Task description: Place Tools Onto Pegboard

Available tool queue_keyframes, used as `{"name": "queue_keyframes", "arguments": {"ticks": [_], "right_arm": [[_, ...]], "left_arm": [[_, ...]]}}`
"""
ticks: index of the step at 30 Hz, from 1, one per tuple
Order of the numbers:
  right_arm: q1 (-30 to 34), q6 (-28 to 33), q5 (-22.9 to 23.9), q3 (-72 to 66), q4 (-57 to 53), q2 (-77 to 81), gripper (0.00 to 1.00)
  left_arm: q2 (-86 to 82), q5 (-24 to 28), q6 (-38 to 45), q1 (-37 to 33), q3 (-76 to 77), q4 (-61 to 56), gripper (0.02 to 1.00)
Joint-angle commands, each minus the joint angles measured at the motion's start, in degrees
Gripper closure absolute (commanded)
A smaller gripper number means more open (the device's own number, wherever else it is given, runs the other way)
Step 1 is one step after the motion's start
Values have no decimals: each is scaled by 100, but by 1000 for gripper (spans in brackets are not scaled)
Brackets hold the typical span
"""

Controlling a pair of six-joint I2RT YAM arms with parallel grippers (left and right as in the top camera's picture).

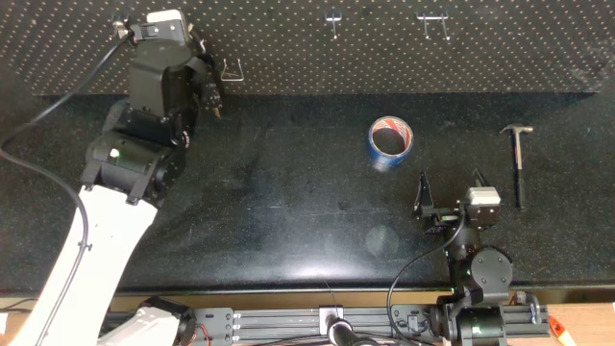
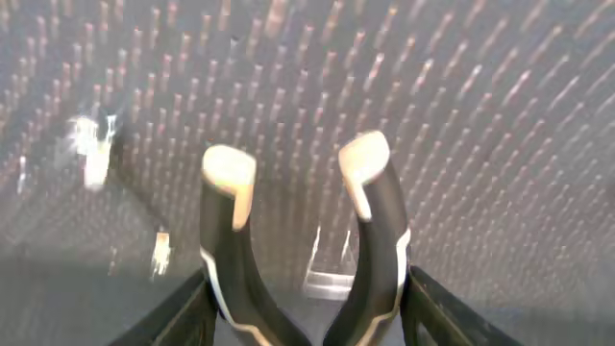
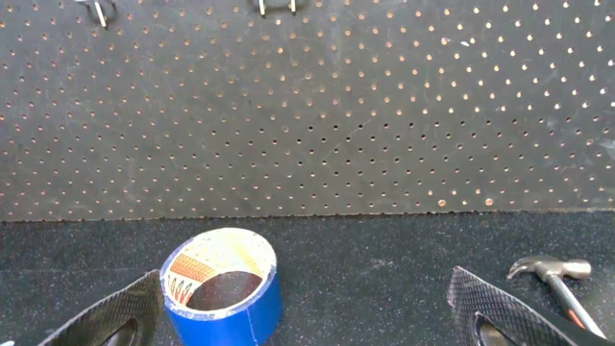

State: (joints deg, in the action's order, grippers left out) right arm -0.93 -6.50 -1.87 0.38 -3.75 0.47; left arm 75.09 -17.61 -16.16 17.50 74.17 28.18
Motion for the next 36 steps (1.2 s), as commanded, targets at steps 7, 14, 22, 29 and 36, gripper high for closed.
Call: {"name": "queue_keyframes", "arguments": {"ticks": [7, 14, 22, 29, 36], "right_arm": [[-28, 81, -50, -15, -26, -42, 38], [-28, 81, -50, -15, -26, -42, 38], [-28, 81, -50, -15, -26, -42, 38], [-28, 81, -50, -15, -26, -42, 38], [-28, 81, -50, -15, -26, -42, 38]], "left_arm": [[-546, 608, 634, -42, -2120, -3786, 989], [-48, 605, 772, -249, -2975, -5866, 989], [658, 525, 772, -431, -2975, -6432, 989], [981, 529, 769, -527, -2975, -6911, 989], [1309, 544, 767, -520, -2973, -7202, 989]]}}
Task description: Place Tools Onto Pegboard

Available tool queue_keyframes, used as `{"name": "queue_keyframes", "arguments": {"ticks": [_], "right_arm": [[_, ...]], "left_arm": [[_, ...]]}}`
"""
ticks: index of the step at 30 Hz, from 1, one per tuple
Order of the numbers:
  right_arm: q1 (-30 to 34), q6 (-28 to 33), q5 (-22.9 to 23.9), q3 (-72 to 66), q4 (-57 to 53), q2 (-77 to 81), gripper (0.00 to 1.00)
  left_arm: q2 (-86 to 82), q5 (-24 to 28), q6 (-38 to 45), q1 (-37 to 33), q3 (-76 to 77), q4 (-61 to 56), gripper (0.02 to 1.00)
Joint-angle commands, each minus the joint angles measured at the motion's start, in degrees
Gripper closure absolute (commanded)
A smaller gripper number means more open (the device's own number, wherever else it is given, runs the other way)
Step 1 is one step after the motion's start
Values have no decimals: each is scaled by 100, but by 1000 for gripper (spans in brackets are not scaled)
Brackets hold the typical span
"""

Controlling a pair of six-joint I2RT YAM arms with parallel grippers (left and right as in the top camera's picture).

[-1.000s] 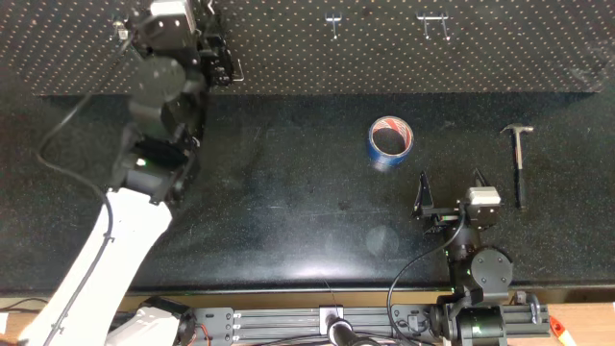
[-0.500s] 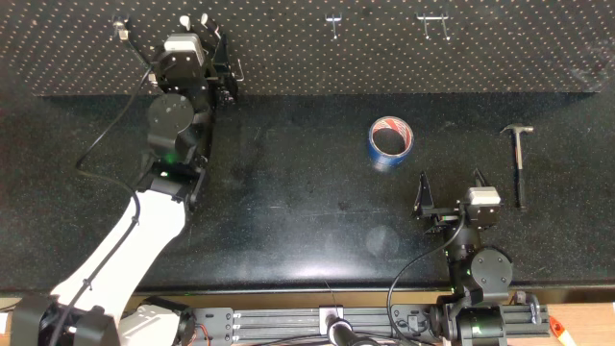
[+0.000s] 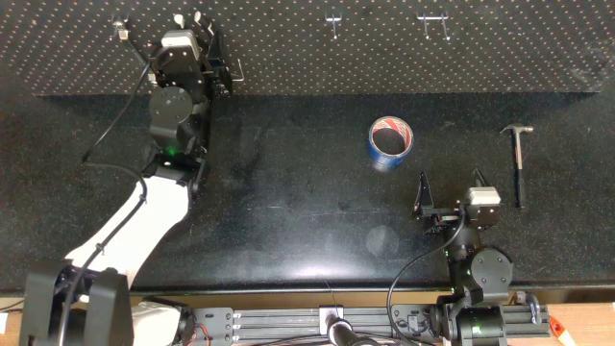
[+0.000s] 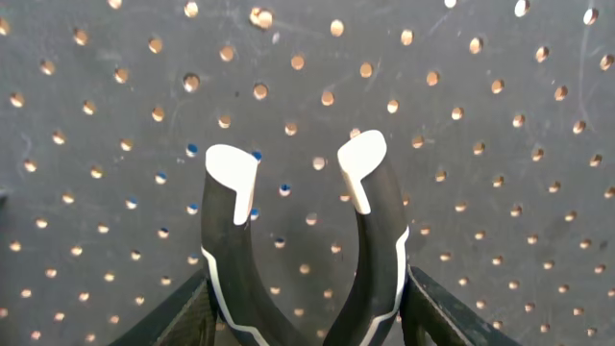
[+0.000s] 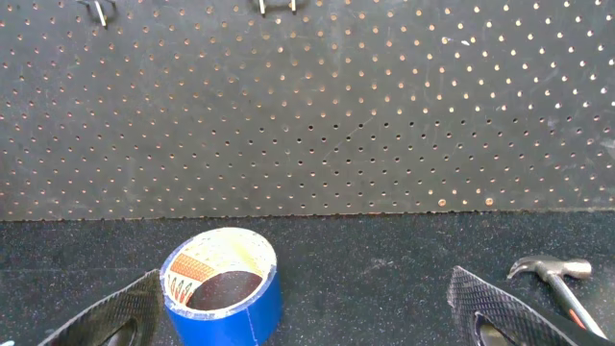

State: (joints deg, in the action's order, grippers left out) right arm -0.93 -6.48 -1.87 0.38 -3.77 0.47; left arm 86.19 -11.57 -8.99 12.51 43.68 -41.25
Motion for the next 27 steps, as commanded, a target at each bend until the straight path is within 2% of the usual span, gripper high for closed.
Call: {"name": "queue_keyframes", "arguments": {"ticks": [1, 12, 14, 15, 16, 18, 19, 20, 21, 23, 25, 26, 27], "right_arm": [[-28, 79, -50, -15, -24, -42, 38], [-28, 79, -50, -15, -24, -42, 38], [-28, 79, -50, -15, -24, -42, 38], [-28, 79, -50, -15, -24, -42, 38], [-28, 79, -50, -15, -24, -42, 38], [-28, 79, -50, -15, -24, -42, 38], [-28, 79, -50, -15, -24, -42, 38], [-28, 79, -50, -15, -24, -42, 38], [-28, 79, -50, -15, -24, -42, 38], [-28, 79, -50, -15, -24, -42, 38], [-28, 79, -50, -15, -24, -42, 38], [-28, 79, -50, -15, -24, -42, 38], [-28, 79, -50, -15, -24, -42, 38]], "left_arm": [[249, -50, 50, -22, 76, -267, 989], [656, 157, 48, -11, 79, -614, 985], [656, 249, 26, -11, 79, -610, 787], [656, 326, 28, -11, 79, -605, 643], [656, 328, 28, -11, 79, -586, 566], [656, 328, 28, -11, 79, -549, 492], [656, 328, 28, -11, 79, -472, 345], [656, 345, 28, -11, 79, -404, 314], [656, 369, 28, -11, 79, -308, 176], [621, 417, 28, -11, 79, -223, 23], [170, 457, 28, -13, 76, 302, 23], [-420, 402, 33, -28, 76, 1132, 23], [-1427, 389, 31, -225, 72, 2538, 23]]}}
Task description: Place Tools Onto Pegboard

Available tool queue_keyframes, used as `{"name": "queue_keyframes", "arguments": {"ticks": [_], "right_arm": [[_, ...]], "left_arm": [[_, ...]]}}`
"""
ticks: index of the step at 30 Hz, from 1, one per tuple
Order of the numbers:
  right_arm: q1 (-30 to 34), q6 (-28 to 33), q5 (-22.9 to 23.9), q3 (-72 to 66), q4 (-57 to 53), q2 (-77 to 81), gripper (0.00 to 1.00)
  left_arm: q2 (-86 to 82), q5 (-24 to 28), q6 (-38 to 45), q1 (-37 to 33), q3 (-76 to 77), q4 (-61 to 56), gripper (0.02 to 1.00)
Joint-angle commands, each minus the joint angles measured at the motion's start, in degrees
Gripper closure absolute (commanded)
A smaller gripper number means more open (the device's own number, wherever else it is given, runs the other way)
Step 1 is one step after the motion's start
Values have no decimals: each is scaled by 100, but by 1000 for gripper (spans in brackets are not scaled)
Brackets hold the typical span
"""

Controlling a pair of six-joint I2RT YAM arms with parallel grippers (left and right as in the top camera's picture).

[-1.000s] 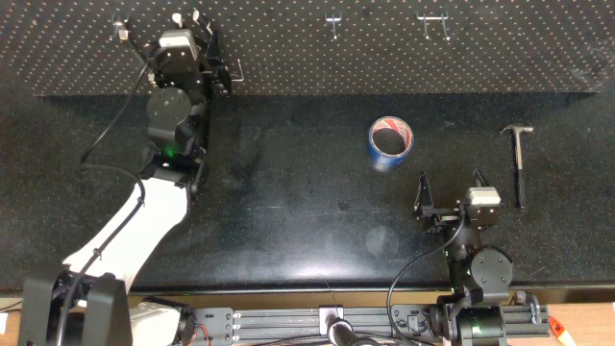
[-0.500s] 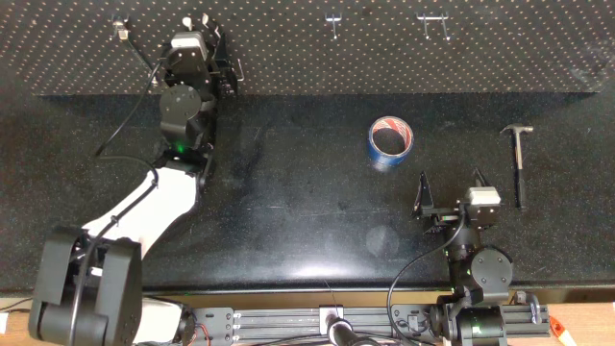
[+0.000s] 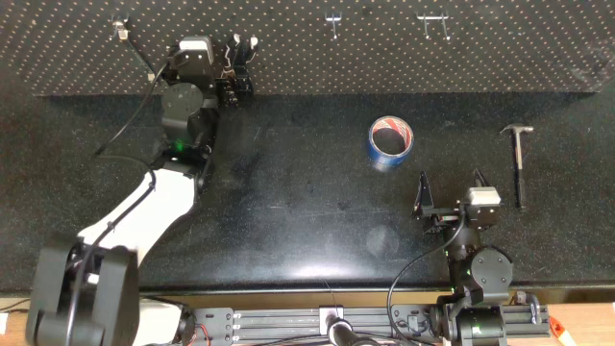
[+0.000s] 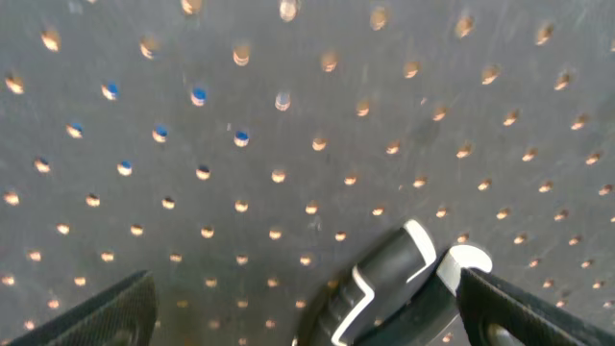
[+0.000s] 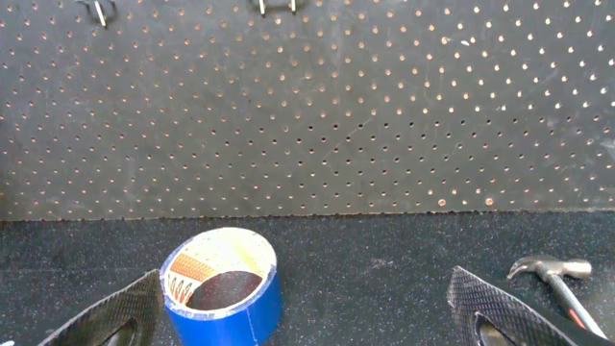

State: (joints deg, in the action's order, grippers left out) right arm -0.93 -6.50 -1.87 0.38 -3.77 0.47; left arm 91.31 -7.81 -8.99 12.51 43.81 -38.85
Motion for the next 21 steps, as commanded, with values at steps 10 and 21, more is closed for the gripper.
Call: {"name": "queue_keyframes", "arguments": {"ticks": [10, 21], "right_arm": [[-28, 81, -50, -15, -24, -42, 38], [-28, 81, -50, -15, -24, -42, 38]], "left_arm": [[-8537, 686, 31, -1884, -3875, 2492, 23], [-9114, 466, 35, -1399, -4350, 3926, 23]]}}
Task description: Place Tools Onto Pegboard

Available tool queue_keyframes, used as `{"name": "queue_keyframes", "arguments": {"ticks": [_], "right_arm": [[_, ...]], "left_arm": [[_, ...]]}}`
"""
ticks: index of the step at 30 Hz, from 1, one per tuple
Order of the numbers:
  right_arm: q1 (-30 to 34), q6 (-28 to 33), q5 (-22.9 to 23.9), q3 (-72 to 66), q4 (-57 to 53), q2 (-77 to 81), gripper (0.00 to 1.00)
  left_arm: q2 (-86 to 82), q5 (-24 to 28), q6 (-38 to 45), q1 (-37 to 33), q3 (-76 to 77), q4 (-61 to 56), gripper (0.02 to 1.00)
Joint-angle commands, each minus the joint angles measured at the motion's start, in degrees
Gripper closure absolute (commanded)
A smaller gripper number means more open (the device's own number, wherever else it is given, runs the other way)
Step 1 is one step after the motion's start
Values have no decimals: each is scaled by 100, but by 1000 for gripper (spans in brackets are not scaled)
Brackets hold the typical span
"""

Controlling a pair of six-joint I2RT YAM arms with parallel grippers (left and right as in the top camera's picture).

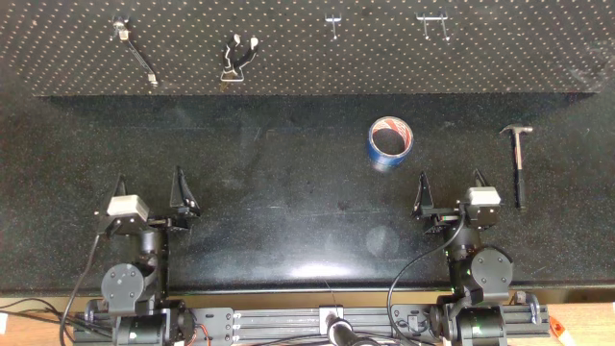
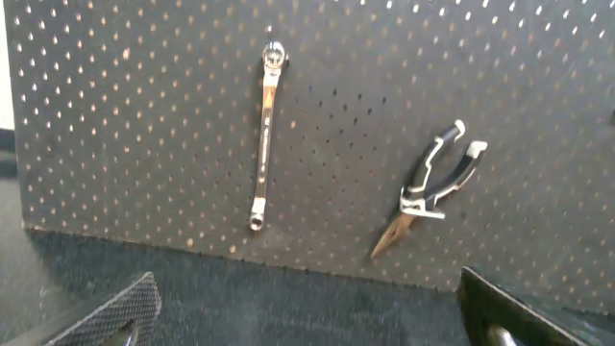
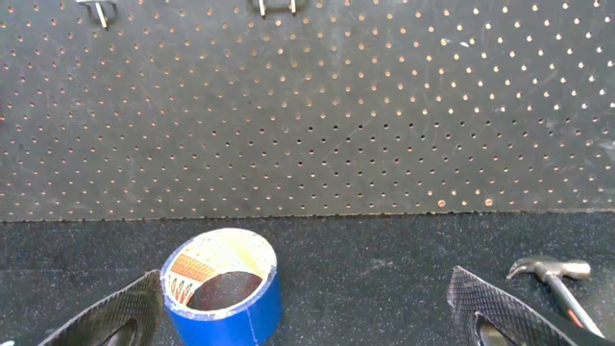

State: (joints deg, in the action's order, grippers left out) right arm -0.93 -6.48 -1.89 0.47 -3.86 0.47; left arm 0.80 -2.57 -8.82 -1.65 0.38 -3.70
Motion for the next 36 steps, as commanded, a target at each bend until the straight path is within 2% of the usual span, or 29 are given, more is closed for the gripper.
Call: {"name": "queue_keyframes", "arguments": {"ticks": [1, 2, 3, 21, 22, 23, 26, 28, 32, 36], "right_arm": [[-28, 79, -48, -24, -15, -42, 38], [-28, 79, -48, -24, -15, -42, 38], [-28, 79, -48, -24, -15, -42, 38], [-116, 20, -17, -22, 37, -24, 40], [-116, -291, -59, 109, 210, 205, 38], [-116, -420, -293, 557, 507, 905, 38], [-243, -417, -398, 2710, -223, 2988, 38], [-498, -417, -442, 3633, -302, 4054, 38], [-1381, -638, -544, 3993, -1167, 5458, 38], [-1740, -791, -498, 4610, -1668, 6887, 38]], "left_arm": [[-63, 13, 109, 17, -7, 546, 23], [-63, 284, 695, 17, -7, 643, 23], [-63, 299, 767, 17, -7, 826, 23], [-61, 313, 765, 13, -7, 844, 23], [-61, 313, 765, 13, -7, 844, 23], [-61, 310, 765, 13, -7, 844, 23], [-61, 313, 765, 13, -7, 844, 23], [-61, 313, 765, 13, -7, 841, 23], [-61, 313, 765, 13, -7, 844, 23], [-61, 313, 765, 13, -7, 844, 23]]}}
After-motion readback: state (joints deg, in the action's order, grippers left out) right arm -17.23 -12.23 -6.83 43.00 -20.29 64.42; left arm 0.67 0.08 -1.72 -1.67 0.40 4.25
